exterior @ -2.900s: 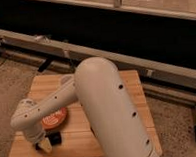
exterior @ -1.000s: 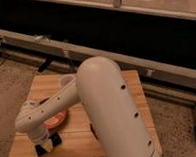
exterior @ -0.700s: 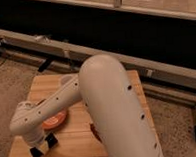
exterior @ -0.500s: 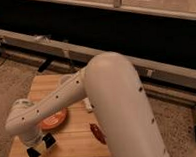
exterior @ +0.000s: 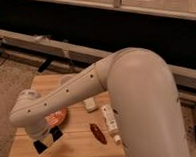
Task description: Place the eraser on the white sponge
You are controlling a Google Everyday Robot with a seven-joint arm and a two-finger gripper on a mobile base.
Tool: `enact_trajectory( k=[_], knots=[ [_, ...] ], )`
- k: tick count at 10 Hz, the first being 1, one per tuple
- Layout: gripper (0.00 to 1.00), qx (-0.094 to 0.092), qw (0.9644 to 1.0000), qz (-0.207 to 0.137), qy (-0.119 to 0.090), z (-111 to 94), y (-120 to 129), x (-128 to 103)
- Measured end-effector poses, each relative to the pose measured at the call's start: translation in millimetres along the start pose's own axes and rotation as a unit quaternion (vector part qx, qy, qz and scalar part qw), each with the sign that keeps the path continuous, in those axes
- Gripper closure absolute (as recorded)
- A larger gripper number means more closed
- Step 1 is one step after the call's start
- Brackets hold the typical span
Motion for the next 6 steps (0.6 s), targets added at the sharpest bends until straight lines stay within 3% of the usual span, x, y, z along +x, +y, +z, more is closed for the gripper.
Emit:
enact_trajectory(
  k=[6],
  knots=[
    [1.00, -0.008, 0.9986, 0.050, 0.016, 3.9, 8.0, 112.7]
  ],
)
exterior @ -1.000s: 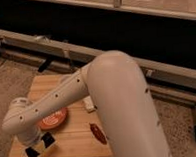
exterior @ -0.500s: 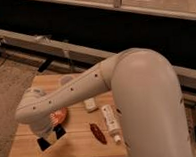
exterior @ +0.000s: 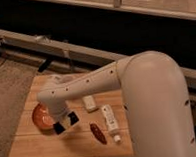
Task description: Place the eraser on the white sponge
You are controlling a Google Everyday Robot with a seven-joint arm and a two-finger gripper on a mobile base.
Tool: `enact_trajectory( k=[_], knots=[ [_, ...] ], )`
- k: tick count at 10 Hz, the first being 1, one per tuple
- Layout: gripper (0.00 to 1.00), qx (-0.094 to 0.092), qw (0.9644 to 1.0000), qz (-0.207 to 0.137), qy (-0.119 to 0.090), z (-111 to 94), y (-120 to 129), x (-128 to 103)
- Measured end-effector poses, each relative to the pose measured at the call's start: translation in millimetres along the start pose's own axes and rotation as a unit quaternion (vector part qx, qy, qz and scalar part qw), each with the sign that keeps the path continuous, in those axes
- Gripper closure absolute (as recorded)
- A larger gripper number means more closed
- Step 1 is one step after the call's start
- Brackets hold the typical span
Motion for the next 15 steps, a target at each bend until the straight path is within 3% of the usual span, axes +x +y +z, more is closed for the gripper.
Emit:
enact_trajectory(
  k=[6, 10, 15],
  knots=[
    [1.00, -0.007, 0.9995, 0.026, 0.014, 1.9, -7.5, 83.3],
    [1.00, -0.007, 0.9990, 0.042, 0.013, 20.4, -7.8, 118.2],
    [1.00, 0.001, 0.9986, 0.044, 0.029, 6.8, -15.4, 149.6]
  ],
)
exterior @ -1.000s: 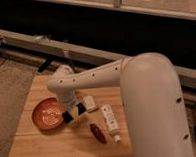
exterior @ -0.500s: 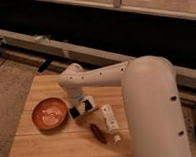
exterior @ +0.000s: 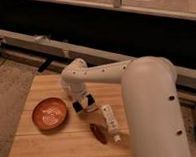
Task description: Place the eraser on the white sponge
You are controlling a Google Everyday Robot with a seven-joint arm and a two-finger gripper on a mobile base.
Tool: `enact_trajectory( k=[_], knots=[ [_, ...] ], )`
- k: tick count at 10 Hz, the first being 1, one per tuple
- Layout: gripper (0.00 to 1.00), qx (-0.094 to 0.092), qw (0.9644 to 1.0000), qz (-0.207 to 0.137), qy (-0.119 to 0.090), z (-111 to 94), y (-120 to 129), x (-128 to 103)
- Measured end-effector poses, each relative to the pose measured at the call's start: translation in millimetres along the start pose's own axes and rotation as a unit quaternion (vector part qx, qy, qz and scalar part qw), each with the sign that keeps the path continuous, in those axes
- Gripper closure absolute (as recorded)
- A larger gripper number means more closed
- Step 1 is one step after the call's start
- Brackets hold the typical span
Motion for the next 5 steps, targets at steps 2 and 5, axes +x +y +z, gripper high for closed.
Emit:
enact_trajectory(
  k=[2, 5],
  knots=[
    [1.00, -0.002, 1.0000, 0.000, 0.004, -0.5, -0.3, 4.8],
    [0.87, -0.007, 0.9999, 0.011, 0.006, 5.7, 2.8, 15.5]
  ],
)
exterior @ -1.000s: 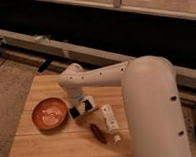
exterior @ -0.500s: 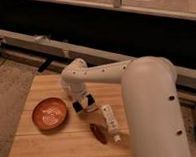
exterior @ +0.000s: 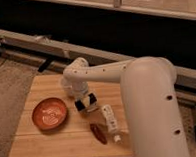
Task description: Place the eraser on the white sponge
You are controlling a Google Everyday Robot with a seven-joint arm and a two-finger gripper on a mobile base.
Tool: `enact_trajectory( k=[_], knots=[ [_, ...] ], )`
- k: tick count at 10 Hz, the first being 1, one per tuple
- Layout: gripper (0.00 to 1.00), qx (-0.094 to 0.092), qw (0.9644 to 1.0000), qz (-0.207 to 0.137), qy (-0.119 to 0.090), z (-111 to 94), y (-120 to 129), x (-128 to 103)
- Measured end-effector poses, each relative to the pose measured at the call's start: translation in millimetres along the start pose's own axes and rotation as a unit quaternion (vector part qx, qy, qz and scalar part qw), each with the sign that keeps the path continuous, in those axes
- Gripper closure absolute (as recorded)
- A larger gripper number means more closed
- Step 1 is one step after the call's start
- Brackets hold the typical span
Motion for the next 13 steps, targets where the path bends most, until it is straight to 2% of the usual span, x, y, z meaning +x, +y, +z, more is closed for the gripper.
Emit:
enact_trajectory(
  k=[3, 6, 7, 10, 13],
  knots=[
    [0.54, 0.001, 1.0000, 0.009, 0.004, 1.0, -1.2, 9.5],
    [0.25, 0.006, 0.9999, 0.008, 0.010, -4.0, -5.2, 12.7],
    [0.20, 0.008, 0.9999, 0.007, 0.012, -5.1, -6.4, 12.3],
    [0.20, 0.025, 0.9995, 0.009, 0.018, -7.6, -9.7, 6.3],
    [0.20, 0.025, 0.9994, 0.010, 0.020, -7.4, -9.0, 8.4]
  ],
)
